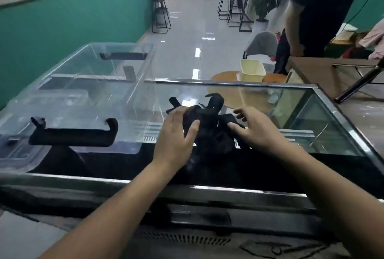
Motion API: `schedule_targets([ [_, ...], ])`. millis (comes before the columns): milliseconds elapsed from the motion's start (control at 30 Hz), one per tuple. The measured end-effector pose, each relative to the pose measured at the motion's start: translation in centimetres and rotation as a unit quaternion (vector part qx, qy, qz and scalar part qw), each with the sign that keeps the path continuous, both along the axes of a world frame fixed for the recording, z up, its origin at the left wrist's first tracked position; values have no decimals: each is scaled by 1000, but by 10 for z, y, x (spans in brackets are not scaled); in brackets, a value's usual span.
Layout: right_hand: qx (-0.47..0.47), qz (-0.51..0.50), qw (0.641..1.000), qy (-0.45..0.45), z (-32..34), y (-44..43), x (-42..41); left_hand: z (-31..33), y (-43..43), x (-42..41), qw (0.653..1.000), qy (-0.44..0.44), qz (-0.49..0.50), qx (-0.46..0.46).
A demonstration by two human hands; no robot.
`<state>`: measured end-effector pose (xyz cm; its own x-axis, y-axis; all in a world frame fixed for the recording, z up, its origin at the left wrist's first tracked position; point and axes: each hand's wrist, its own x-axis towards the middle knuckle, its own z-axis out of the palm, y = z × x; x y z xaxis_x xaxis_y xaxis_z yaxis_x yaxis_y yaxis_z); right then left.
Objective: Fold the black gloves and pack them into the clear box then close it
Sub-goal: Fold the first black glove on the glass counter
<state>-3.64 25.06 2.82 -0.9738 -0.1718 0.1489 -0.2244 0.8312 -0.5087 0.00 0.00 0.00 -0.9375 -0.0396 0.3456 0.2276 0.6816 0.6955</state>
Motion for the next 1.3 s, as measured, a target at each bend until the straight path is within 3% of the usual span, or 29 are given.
schedule_targets([
  [167,50,-38,993,101,-35,-2,30,-26,-5,15,999,12,-21,23],
  [433,-12,-93,976,197,-56,0,36,-32,-5,9,999,38,-8,27],
  [733,-107,-79,966,220,-48,4,44,-29,-1,12,995,89,-36,-1],
  [933,-164,4,959,229,-43,0,53,-29,1,10,990,126,-66,14],
  [1133,-86,100,944,302,-43,-21,69,-25,-6,17,974,199,-105,20],
  [1300,-42,88,948,303,-43,-26,71,-24,-16,30,960,268,-79,0],
])
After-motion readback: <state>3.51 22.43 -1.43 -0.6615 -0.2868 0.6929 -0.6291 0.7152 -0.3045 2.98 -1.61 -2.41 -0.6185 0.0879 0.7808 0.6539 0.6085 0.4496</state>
